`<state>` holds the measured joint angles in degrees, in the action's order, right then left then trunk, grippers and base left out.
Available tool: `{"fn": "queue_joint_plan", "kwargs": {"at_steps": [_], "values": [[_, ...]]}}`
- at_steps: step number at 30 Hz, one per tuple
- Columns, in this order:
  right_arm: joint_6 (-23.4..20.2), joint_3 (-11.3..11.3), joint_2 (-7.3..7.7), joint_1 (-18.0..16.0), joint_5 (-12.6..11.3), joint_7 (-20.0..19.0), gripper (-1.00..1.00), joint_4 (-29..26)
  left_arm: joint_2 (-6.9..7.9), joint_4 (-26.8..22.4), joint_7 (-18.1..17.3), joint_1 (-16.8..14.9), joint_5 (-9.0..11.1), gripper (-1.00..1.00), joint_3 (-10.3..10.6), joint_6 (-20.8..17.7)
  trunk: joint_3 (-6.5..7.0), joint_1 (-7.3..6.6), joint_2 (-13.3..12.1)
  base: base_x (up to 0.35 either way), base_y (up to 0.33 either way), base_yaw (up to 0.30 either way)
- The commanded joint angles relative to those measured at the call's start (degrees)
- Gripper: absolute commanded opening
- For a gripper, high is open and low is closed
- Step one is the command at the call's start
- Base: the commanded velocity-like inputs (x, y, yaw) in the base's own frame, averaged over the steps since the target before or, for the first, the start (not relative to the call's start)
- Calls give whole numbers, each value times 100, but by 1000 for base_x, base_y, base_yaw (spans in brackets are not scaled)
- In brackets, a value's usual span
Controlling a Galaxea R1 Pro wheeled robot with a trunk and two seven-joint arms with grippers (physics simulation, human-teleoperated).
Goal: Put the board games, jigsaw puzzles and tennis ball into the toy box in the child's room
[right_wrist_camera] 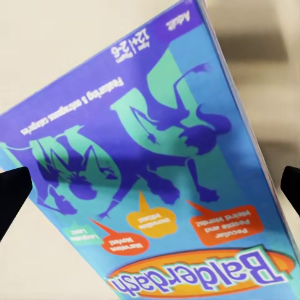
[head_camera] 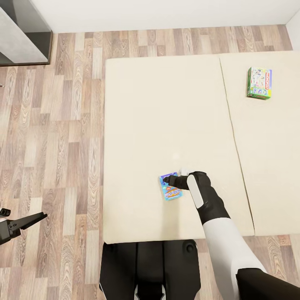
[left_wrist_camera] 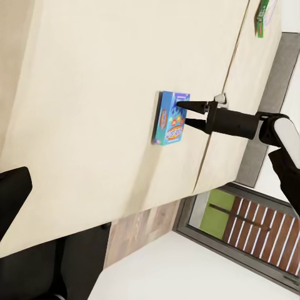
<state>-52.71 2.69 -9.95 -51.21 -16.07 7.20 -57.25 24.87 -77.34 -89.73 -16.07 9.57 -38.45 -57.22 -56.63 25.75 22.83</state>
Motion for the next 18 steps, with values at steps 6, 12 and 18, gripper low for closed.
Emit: {"fn": "queue_joint_plan", "kwargs": {"at_steps": [6, 12, 18], "values": [[-20, 12, -5, -3, -63, 54, 100, -5, 5, -1, -27, -1, -8, 100, -4, -59, -6, 4, 9, -2, 0, 0], [-20, 12, -5, -2, -63, 54, 100, -5, 3, -1, -27, -1, -8, 100, -5, -59, -6, 4, 9, 0, 0, 0], [-20, 13, -5, -2, -63, 54, 100, -5, 4, -1, -27, -1, -8, 100, -5, -60, -6, 4, 9, 0, 0, 0]]}}
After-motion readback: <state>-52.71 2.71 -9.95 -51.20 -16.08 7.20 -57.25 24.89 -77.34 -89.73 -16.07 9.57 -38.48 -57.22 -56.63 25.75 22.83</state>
